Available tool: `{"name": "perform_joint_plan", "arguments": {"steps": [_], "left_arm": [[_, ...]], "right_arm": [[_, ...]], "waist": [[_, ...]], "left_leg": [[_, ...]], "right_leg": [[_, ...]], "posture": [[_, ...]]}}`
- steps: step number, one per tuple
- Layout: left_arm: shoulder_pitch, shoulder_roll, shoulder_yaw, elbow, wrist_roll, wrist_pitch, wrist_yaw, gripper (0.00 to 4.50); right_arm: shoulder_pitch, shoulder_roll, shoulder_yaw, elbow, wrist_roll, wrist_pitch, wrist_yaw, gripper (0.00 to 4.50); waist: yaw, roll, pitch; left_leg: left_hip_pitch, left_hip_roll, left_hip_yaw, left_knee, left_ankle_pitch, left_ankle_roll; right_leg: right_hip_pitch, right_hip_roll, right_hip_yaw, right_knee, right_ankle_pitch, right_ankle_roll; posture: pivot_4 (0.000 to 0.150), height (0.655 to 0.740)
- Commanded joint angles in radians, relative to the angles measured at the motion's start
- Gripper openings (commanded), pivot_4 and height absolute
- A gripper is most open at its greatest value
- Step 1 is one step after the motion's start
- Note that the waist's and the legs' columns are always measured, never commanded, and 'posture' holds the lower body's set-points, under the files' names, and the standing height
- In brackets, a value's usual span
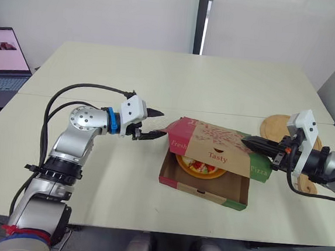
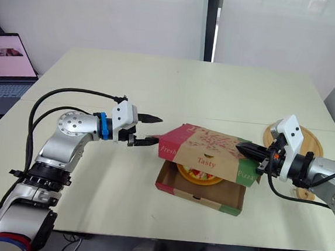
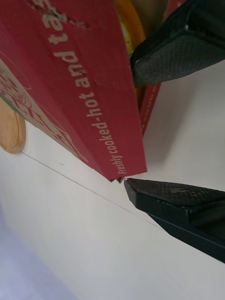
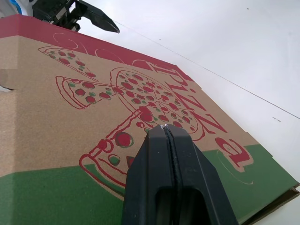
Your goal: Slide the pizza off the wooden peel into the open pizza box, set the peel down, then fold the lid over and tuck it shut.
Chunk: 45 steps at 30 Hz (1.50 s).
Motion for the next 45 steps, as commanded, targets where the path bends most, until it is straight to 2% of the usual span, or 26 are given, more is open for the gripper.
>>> {"name": "perform_joint_plan", "arguments": {"steps": [1,4,9,10,12,18,28,39,45], "left_arm": [[0.025,-0.005,0.020,-0.091,-0.019,0.016,0.016,2.73],[0.044,-0.009,0.022,-0.126,-0.016,0.037,0.031,1.91],[0.045,-0.025,0.032,-0.169,-0.017,0.114,0.092,0.24],[0.044,-0.026,0.032,-0.173,-0.016,0.125,0.100,0.02],[0.033,-0.037,0.032,-0.193,-0.017,0.173,0.128,0.02],[-0.057,-0.062,0.031,-0.275,-0.086,0.489,0.186,0.02],[-0.205,-0.083,0.054,-0.289,-0.182,0.820,0.244,0.02],[-0.286,-0.078,0.046,-0.217,-0.173,0.829,0.243,0.02],[-0.253,-0.052,0.010,-0.232,-0.137,0.757,0.218,0.02]], "right_arm": [[-0.025,0.001,-0.011,-0.006,0.002,-0.016,0.003,0.00],[-0.030,0.003,-0.007,-0.004,0.000,-0.018,0.000,0.00],[-0.043,0.016,-0.003,0.002,-0.007,-0.022,-0.013,0.00],[-0.046,0.018,-0.002,0.003,-0.008,-0.022,-0.015,0.00],[-0.059,0.024,-0.002,0.011,-0.012,-0.023,-0.025,0.00],[-0.098,0.033,0.025,0.045,-0.060,-0.036,-0.038,0.00],[-0.159,0.043,0.076,0.095,-0.120,-0.056,-0.023,0.00],[-0.233,0.038,0.079,0.156,-0.175,-0.102,0.011,0.00],[-0.238,0.047,0.009,0.163,-0.207,-0.170,-0.024,0.00]], "waist": [[0.001,0.000,0.000],[0.002,0.000,0.000],[0.002,0.000,0.000],[0.002,0.000,0.000],[0.002,0.000,0.000],[0.004,0.000,0.000],[0.002,0.000,0.000],[0.001,-0.001,0.000],[0.002,-0.001,0.000]], "left_leg": [[0.000,0.000,0.000,0.000,0.000,0.000],[0.000,0.000,0.000,0.000,0.000,0.000],[0.000,0.000,0.000,0.000,0.000,0.000],[0.000,0.000,0.000,0.000,0.000,0.000],[0.000,0.000,0.000,0.000,0.000,0.000],[0.000,0.000,0.000,0.001,0.000,0.000],[0.000,0.000,0.000,0.001,0.000,-0.001],[0.000,0.000,0.000,0.001,0.003,-0.004],[0.000,0.000,0.001,0.000,0.003,-0.005]], "right_leg": [[0.000,0.000,0.000,0.000,0.000,0.000],[0.000,0.000,0.000,0.000,0.000,0.000],[0.000,0.000,0.000,0.000,0.000,0.000],[0.000,0.000,0.000,0.000,0.000,0.000],[0.000,0.000,0.000,0.000,0.000,0.000],[0.001,0.000,0.000,0.000,0.000,0.000],[0.000,0.001,0.000,0.000,0.000,0.000],[0.000,0.001,0.001,0.000,0.000,0.000],[-0.001,0.001,0.001,0.001,0.000,0.000]], "posture": [[0.150,0.7281],[0.150,0.7281],[0.150,0.7281],[0.150,0.7281],[0.150,0.7281],[0.150,0.7281],[0.150,0.7281],[0.150,0.7281],[0.150,0.7281]]}}
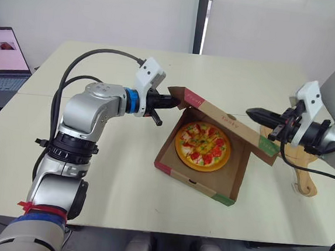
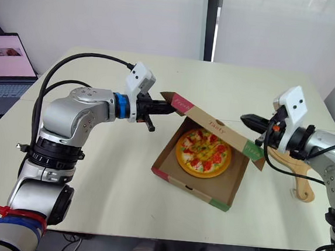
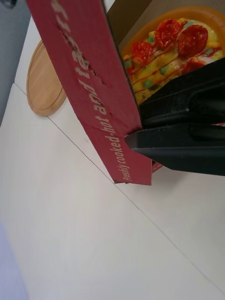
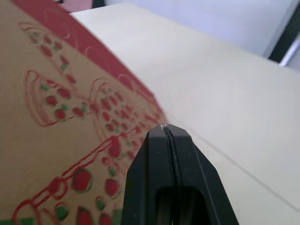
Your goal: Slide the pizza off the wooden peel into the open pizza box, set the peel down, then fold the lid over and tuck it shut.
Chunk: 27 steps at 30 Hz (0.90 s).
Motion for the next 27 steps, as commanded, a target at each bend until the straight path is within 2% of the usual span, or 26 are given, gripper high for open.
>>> {"name": "perform_joint_plan", "arguments": {"steps": [1,4,8,11,15,19,23,27], "left_arm": [[0.012,0.019,0.002,-0.053,0.007,-0.053,-0.017,0.02],[0.046,0.032,-0.002,-0.067,0.021,-0.089,-0.023,0.00],[0.090,0.047,-0.009,-0.070,0.049,-0.152,-0.026,0.00],[0.106,0.045,-0.004,-0.078,0.047,-0.164,-0.026,0.00],[0.107,0.035,0.003,-0.071,0.044,-0.173,-0.020,0.00],[0.099,0.023,0.004,-0.058,0.042,-0.180,-0.017,0.00],[0.098,0.019,0.003,-0.058,0.040,-0.184,-0.021,0.00],[0.098,0.017,0.004,-0.059,0.040,-0.186,-0.022,0.00]], "right_arm": [[0.014,0.005,-0.087,-0.032,-0.005,-0.041,-0.028,0.00],[0.052,0.019,-0.146,-0.063,-0.009,-0.061,-0.071,0.57],[0.104,0.049,-0.262,-0.094,-0.030,-0.081,-0.173,1.97],[0.236,0.033,-0.398,-0.124,-0.019,-0.046,-0.172,2.96],[0.491,0.007,-0.488,-0.207,-0.026,-0.026,-0.086,2.96],[0.719,0.015,-0.466,-0.354,-0.031,-0.011,-0.035,2.96],[0.698,0.094,-0.391,-0.464,0.051,0.047,-0.141,2.96],[0.602,0.180,-0.291,-0.503,0.050,0.087,-0.289,2.96]], "waist": [[0.000,0.000,0.000],[0.001,0.000,0.000],[0.002,0.000,0.000],[0.007,0.000,0.000],[0.020,0.000,0.000],[0.011,0.001,0.000],[-0.002,0.001,-0.001],[0.001,0.001,-0.001]], "left_leg": [[0.000,0.000,0.000,0.000,0.000,0.000],[0.000,0.000,0.000,0.000,0.000,0.000],[0.000,0.000,0.000,0.000,0.000,0.000],[0.000,0.000,0.000,0.000,0.000,0.000],[-0.001,0.000,0.000,-0.001,0.000,0.000],[0.000,0.000,0.002,0.000,-0.002,0.004],[0.002,0.001,0.002,0.000,-0.002,0.004],[0.002,0.001,0.001,0.000,-0.002,0.004]], "right_leg": [[0.000,0.000,0.000,0.000,0.000,0.000],[0.000,-0.001,0.000,0.000,0.000,0.000],[0.000,-0.001,0.000,0.000,0.000,0.000],[0.000,-0.001,0.000,0.000,0.000,0.000],[0.001,-0.001,0.000,0.000,0.000,0.000],[0.001,0.000,0.001,0.000,0.000,0.000],[0.002,0.000,0.002,0.001,0.000,0.000],[0.002,0.000,0.001,0.000,0.000,0.000]], "posture": [[0.150,0.7281],[0.150,0.7281],[0.150,0.7281],[0.150,0.7281],[0.150,0.7281],[0.150,0.7281],[0.150,0.7281],[0.150,0.7281]]}}
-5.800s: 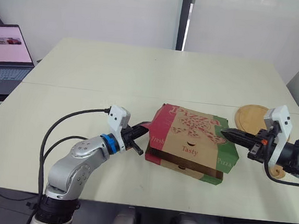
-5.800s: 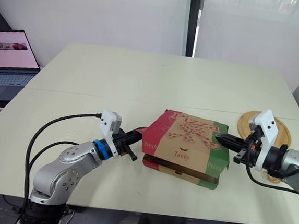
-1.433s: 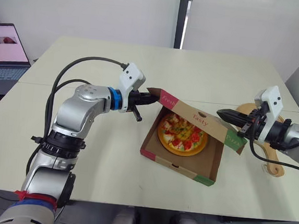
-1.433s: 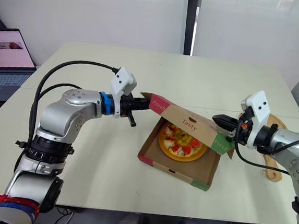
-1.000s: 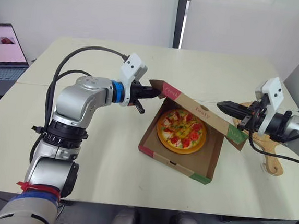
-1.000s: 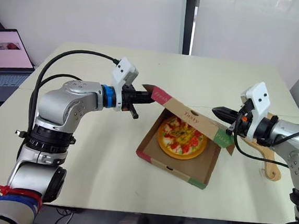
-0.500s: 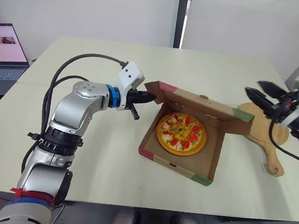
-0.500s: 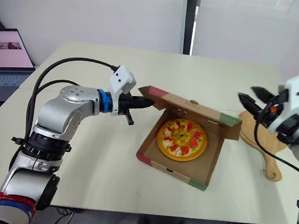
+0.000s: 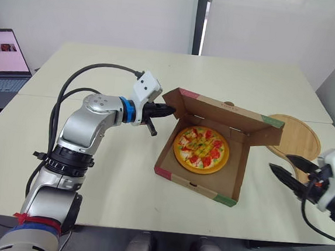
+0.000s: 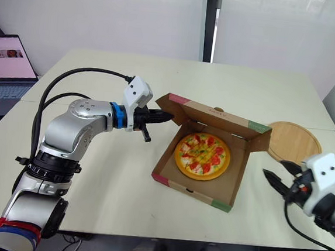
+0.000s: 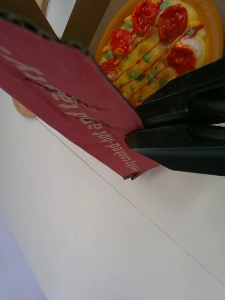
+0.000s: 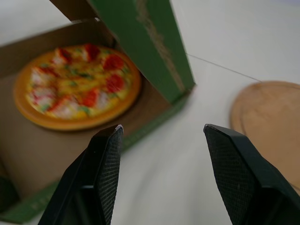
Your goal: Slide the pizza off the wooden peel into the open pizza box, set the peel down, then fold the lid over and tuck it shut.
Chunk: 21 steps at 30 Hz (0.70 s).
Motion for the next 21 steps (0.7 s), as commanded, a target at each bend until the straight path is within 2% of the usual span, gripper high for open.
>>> {"name": "perform_joint_plan", "arguments": {"steps": [1,8,11,18,21], "left_arm": [[-0.019,0.000,0.013,-0.029,-0.008,-0.020,-0.009,0.00],[-0.018,-0.004,0.020,-0.025,-0.011,-0.017,-0.001,0.00],[-0.018,-0.007,0.024,-0.031,-0.017,-0.003,0.006,0.00],[-0.079,-0.051,0.053,-0.048,-0.061,0.129,0.068,0.00],[-0.109,-0.083,0.067,-0.049,-0.085,0.195,0.091,0.00]], "right_arm": [[-0.081,0.058,0.046,-0.034,0.003,0.025,-0.134,2.96],[-0.213,0.156,0.107,-0.053,0.037,0.089,-0.293,2.96],[-0.246,0.150,0.126,-0.039,0.018,0.111,-0.334,2.38],[-0.399,0.105,0.208,0.050,-0.025,0.169,-0.364,0.03],[-0.472,0.101,0.230,0.104,-0.034,0.194,-0.366,0.03]], "waist": [[0.000,0.000,0.000],[0.001,0.000,0.000],[0.000,0.000,0.000],[-0.004,0.000,0.000],[-0.007,0.000,0.000]], "left_leg": [[0.000,0.000,0.000,0.000,0.001,-0.002],[-0.001,-0.001,-0.001,0.000,0.002,-0.004],[-0.001,-0.001,0.000,0.000,0.002,-0.004],[-0.001,0.000,0.000,0.000,0.002,-0.003],[-0.001,0.000,0.000,0.000,0.002,-0.003]], "right_leg": [[0.000,0.000,0.000,0.000,0.000,0.000],[-0.001,0.000,0.000,0.000,0.000,0.000],[-0.001,0.000,0.000,0.000,0.000,0.000],[-0.001,0.001,0.000,0.001,0.000,0.000],[-0.002,0.002,0.001,0.001,0.000,0.000]], "posture": [[0.150,0.7281],[0.150,0.7281],[0.150,0.7281],[0.150,0.7281],[0.150,0.7281]]}}
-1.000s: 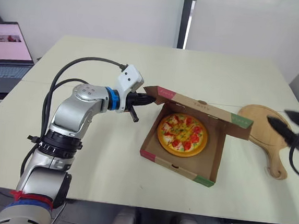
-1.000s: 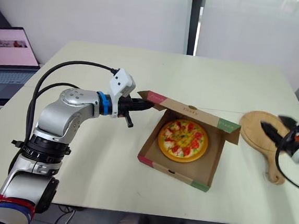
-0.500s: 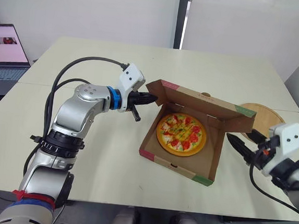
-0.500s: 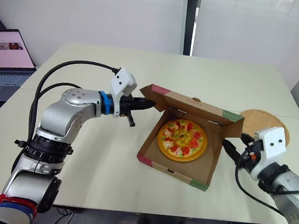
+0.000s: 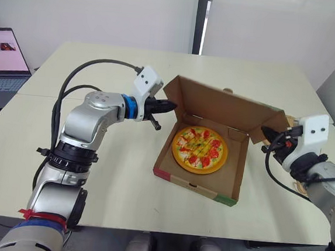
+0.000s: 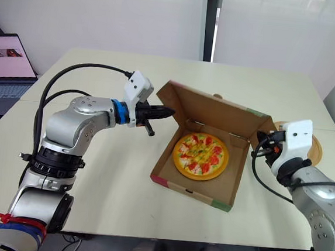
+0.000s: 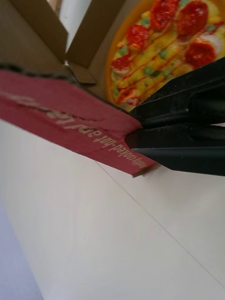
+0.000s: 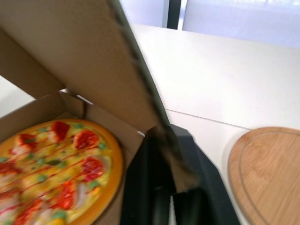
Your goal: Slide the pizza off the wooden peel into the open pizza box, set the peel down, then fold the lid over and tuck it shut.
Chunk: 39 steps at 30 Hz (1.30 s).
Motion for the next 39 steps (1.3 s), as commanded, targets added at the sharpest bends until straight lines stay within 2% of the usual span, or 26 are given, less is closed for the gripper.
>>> {"name": "perform_joint_plan", "arguments": {"steps": [1,11,18,28,34,39], "left_arm": [[-0.053,-0.036,0.029,-0.049,-0.059,0.062,0.020,0.00],[0.021,0.014,0.039,-0.122,-0.080,0.123,0.017,0.00],[0.073,0.027,0.039,-0.181,-0.100,0.130,0.029,0.00],[0.068,0.003,0.032,-0.199,-0.105,0.137,0.043,0.00],[0.085,0.013,0.034,-0.215,-0.106,0.136,0.034,0.00],[0.125,0.034,0.042,-0.237,-0.109,0.121,0.020,0.00]], "right_arm": [[-0.069,-0.006,0.038,0.021,-0.001,0.014,0.013,0.03],[-0.098,0.023,0.032,0.002,0.014,0.090,-0.020,0.03],[-0.186,0.095,0.002,-0.084,0.070,0.279,-0.094,0.03],[-0.367,0.258,-0.115,-0.059,0.063,0.555,-0.128,0.03],[-0.374,0.369,-0.144,-0.067,0.072,0.584,-0.169,0.03],[-0.320,0.410,-0.118,-0.113,0.066,0.584,-0.199,0.03]], "waist": [[0.000,0.000,0.000],[-0.003,0.000,0.000],[-0.005,0.001,0.000],[-0.008,0.001,0.000],[-0.021,0.001,-0.001],[-0.025,0.002,-0.001]], "left_leg": [[0.000,0.000,0.000,0.000,0.000,0.000],[0.000,0.000,0.000,-0.001,0.000,0.000],[0.000,0.001,0.000,-0.001,0.000,0.000],[0.000,0.000,0.000,-0.001,0.000,0.000],[0.000,0.000,0.000,-0.001,0.000,0.000],[0.000,0.000,0.001,-0.002,0.000,0.000]], "right_leg": [[0.000,0.000,0.000,0.000,0.000,0.000],[-0.001,0.000,0.001,0.000,0.000,0.000],[-0.001,0.000,0.001,0.000,0.000,0.000],[-0.002,0.000,0.002,0.001,0.000,0.000],[-0.002,0.000,0.002,0.002,0.000,0.000],[-0.004,0.000,0.002,0.007,0.000,0.000]], "posture": [[0.150,0.7281],[0.150,0.7281],[0.150,0.7281],[0.150,0.7281],[0.150,0.7281],[0.150,0.7281]]}}
